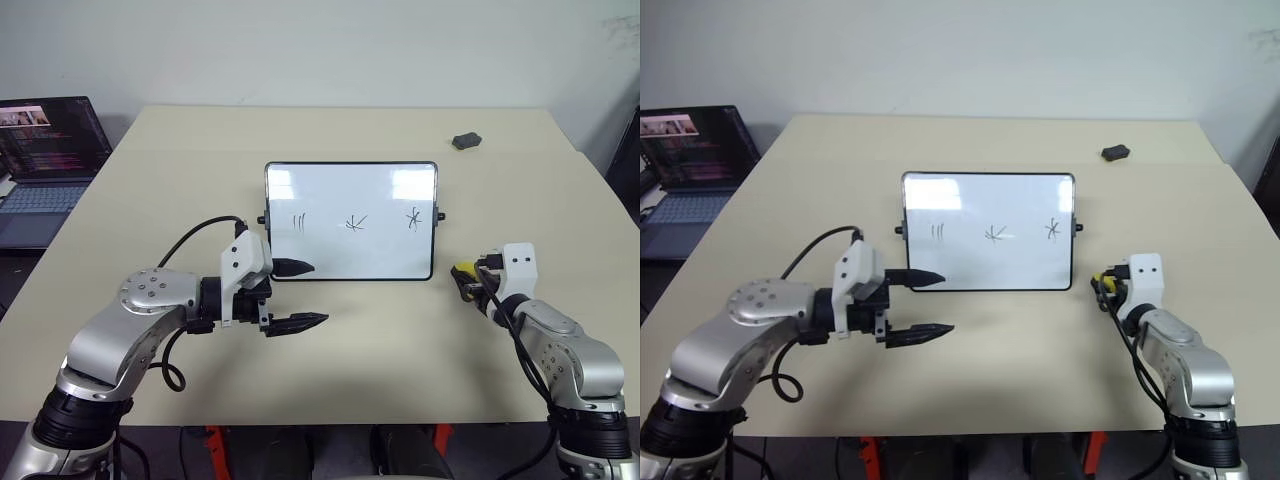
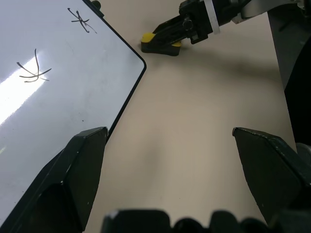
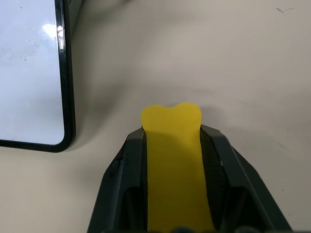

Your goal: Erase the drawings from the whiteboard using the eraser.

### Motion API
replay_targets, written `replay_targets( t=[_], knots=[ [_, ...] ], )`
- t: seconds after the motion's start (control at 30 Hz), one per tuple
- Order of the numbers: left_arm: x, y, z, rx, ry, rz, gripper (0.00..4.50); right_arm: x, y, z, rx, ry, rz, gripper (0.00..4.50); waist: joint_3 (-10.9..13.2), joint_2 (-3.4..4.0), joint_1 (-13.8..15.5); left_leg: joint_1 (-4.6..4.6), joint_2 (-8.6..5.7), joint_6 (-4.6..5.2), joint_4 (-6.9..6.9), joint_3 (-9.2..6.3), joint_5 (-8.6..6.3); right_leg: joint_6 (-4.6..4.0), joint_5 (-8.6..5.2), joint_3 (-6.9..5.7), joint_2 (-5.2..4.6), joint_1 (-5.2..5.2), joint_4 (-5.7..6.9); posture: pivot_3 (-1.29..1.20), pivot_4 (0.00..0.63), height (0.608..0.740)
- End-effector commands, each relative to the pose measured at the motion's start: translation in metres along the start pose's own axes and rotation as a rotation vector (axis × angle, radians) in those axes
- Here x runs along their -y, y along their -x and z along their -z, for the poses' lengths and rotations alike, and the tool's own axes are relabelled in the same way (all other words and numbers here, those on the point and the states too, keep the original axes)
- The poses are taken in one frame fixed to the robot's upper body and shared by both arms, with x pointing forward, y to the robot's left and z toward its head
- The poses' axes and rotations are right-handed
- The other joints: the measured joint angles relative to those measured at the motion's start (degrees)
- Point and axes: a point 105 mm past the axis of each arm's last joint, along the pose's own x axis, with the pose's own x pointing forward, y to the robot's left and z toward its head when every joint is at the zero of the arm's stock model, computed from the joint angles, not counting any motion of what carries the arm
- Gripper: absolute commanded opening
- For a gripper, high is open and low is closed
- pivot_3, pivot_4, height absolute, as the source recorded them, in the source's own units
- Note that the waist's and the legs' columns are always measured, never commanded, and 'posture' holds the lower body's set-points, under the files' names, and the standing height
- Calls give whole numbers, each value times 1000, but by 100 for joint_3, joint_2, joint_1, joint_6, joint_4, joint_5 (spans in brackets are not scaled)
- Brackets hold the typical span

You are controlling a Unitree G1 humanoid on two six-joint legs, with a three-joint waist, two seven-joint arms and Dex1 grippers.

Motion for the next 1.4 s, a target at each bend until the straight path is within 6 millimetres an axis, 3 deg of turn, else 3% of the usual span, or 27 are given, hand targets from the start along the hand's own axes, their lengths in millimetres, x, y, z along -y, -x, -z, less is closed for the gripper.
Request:
replay_targets(
  t=[0.03,0.33,0.53,0.67,0.73,0.83,0.9,1.03,1.2,1.4],
  knots=[
    [-1,0,-8,28,-35,-40,4500,0,4,-18,86,21,-8,1127,0,0,0,0,0,0,0,0,0,0,0,0,0,0,0,0,150,740],
    [-25,-2,-7,31,15,-227,4500,-16,25,-78,391,149,-91,1126,0,0,4,0,-1,0,2,-2,0,1,0,-1,-1,2,0,0,150,740],
    [-28,-10,-8,21,53,-240,4500,-43,5,-128,602,195,-94,1126,0,0,-57,8,3,-1,2,1,1,0,1,1,5,1,9,0,150,740],
    [-24,-13,-11,24,45,-209,4500,-78,-12,-140,666,203,-178,1123,0,0,-46,5,6,-2,0,-1,1,-1,1,-1,7,-1,5,0,150,740],
    [-25,-12,-10,19,33,-210,4500,-95,-22,-136,659,243,-227,1123,0,0,-40,-4,4,-3,0,2,2,-1,1,1,3,-8,2,0,150,740],
    [-24,-10,-11,24,27,-212,4500,-100,-33,-128,641,263,-235,1123,0,0,-13,-8,1,-3,1,2,2,-1,1,0,-3,-10,-1,0,150,740],
    [-23,-8,-11,24,23,-210,4500,-93,-43,-118,609,279,-200,1123,0,0,16,-9,0,-3,2,-1,1,-1,1,-3,-5,-9,-1,0,150,740],
    [-22,-6,-12,26,12,-211,4500,-61,-55,-104,578,283,-46,1123,-2,-4,12,-6,-2,-2,6,0,1,-2,1,-1,-8,-7,4,0,150,740],
    [-22,-4,-14,28,8,-214,4500,-54,-58,-86,530,301,-46,1123,-4,-5,5,10,-2,-1,11,-1,2,-2,3,-2,-7,5,16,0,150,740],
    [-22,-5,-17,32,3,-211,4500,-80,-63,-24,312,338,-188,1123,-29,-31,-6,20,0,-1,12,-2,2,-2,2,-2,-6,15,18,0,150,740]
  ],
)
